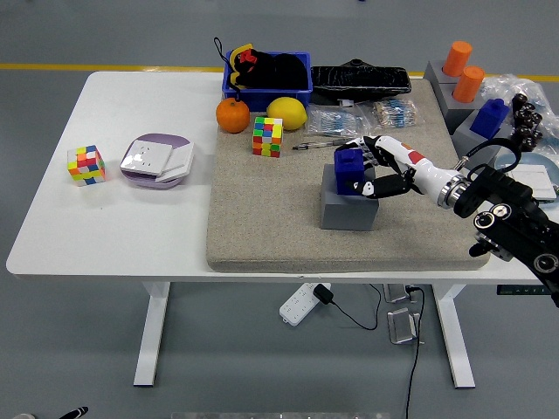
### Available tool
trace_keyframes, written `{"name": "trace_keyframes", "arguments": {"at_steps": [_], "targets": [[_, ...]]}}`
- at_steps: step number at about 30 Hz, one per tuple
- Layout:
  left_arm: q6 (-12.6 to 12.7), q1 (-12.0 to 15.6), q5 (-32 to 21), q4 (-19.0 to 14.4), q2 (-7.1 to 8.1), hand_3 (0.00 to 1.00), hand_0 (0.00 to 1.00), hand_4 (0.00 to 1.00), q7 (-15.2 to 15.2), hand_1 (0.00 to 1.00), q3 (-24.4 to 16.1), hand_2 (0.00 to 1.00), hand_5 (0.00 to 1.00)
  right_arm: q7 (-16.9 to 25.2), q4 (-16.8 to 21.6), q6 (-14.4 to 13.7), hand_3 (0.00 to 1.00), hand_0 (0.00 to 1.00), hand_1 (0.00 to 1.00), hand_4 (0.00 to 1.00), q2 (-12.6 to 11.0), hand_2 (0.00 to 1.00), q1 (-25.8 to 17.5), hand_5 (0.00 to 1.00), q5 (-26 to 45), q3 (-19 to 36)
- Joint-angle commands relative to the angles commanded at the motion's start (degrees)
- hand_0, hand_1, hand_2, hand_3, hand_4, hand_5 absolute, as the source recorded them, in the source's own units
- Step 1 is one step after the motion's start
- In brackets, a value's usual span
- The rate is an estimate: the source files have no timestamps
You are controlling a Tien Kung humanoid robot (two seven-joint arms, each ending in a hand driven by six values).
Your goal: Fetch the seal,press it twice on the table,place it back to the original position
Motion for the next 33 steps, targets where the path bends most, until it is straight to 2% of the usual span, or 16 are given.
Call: {"name": "trace_keyframes", "arguments": {"at_steps": [6, 7, 12, 13, 18, 19, 24, 25, 30, 31, 33], "targets": [[-0.06, 0.11, -0.24, 0.07, -0.05, 0.824, 0.824, 0.750, 0.05, 0.815, 0.22, 0.786, 0.415, -0.03, 0.00, 0.21, 0.498, 0.638, 0.468, 0.560, 0.03, 0.458, 0.07, 0.002, 0.16, -0.27], [-0.06, 0.11, -0.19, 0.05, -0.06, 0.823, 0.824, 0.751, 0.04, 0.815, 0.17, 0.786, 0.416, -0.02, 0.00, 0.25, 0.561, 0.690, 0.519, 0.598, 0.06, 0.522, 0.08, 0.002, 0.21, -0.27], [-0.01, 0.03, -0.01, -0.01, -0.06, 0.823, 0.824, 0.751, -0.04, 0.815, -0.05, 0.786, 0.416, 0.02, -0.01, 0.75, 0.561, 0.690, 0.519, 0.598, 0.16, 0.522, 0.05, 0.002, 0.57, -0.30], [0.00, 0.03, -0.01, -0.01, -0.07, 0.823, 0.824, 0.751, -0.04, 0.815, -0.05, 0.786, 0.415, 0.03, 0.01, 0.79, 0.729, 0.740, 0.679, 0.782, 0.20, 0.672, 0.04, 0.002, 0.62, -0.31], [-0.03, 0.15, -0.14, 0.02, -0.11, 0.823, 0.824, 0.751, -0.01, 0.815, 0.07, 0.786, 0.415, 0.02, 0.12, 0.85, 0.729, 0.740, 0.679, 0.782, 0.30, 0.672, 0.06, 0.002, 0.56, -0.42], [-0.04, 0.13, -0.17, 0.03, -0.11, 0.823, 0.825, 0.750, -0.01, 0.815, 0.06, 0.785, 0.415, 0.02, 0.12, 0.85, 0.756, 0.753, 0.739, 0.838, 0.32, 0.713, 0.12, 0.002, 0.57, -0.47], [-0.01, 0.03, -0.10, 0.00, -0.08, 0.823, 0.825, 0.750, -0.04, 0.815, -0.01, 0.785, 0.415, 0.01, 0.06, 0.92, 0.756, 0.753, 0.739, 0.838, 0.34, 0.713, 0.18, 0.002, 0.41, -0.44], [-0.01, 0.00, -0.10, 0.00, -0.07, 0.823, 0.824, 0.751, -0.04, 0.815, 0.00, 0.786, 0.416, 0.00, 0.05, 0.92, 0.784, 0.764, 0.771, 0.855, 0.33, 0.757, 0.19, 0.002, 0.39, -0.45], [-0.04, 0.03, -0.22, 0.04, -0.08, 0.823, 0.824, 0.751, -0.03, 0.815, 0.13, 0.786, 0.416, -0.08, 0.05, 0.95, 0.784, 0.764, 0.771, 0.855, 0.32, 0.757, 0.29, 0.002, 0.07, -0.55], [-0.05, 0.04, -0.27, 0.05, -0.09, 0.823, 0.824, 0.751, -0.01, 0.815, 0.18, 0.786, 0.416, -0.09, 0.04, 0.96, 0.818, 0.779, 0.805, 0.866, 0.34, 0.792, 0.30, 0.002, 0.04, -0.54], [-0.07, 0.06, -0.27, 0.04, -0.09, 0.823, 0.824, 0.751, -0.02, 0.815, 0.20, 0.786, 0.416, -0.10, 0.05, 0.90, 0.818, 0.779, 0.805, 0.866, 0.38, 0.792, 0.32, 0.002, -0.04, -0.50]]}}
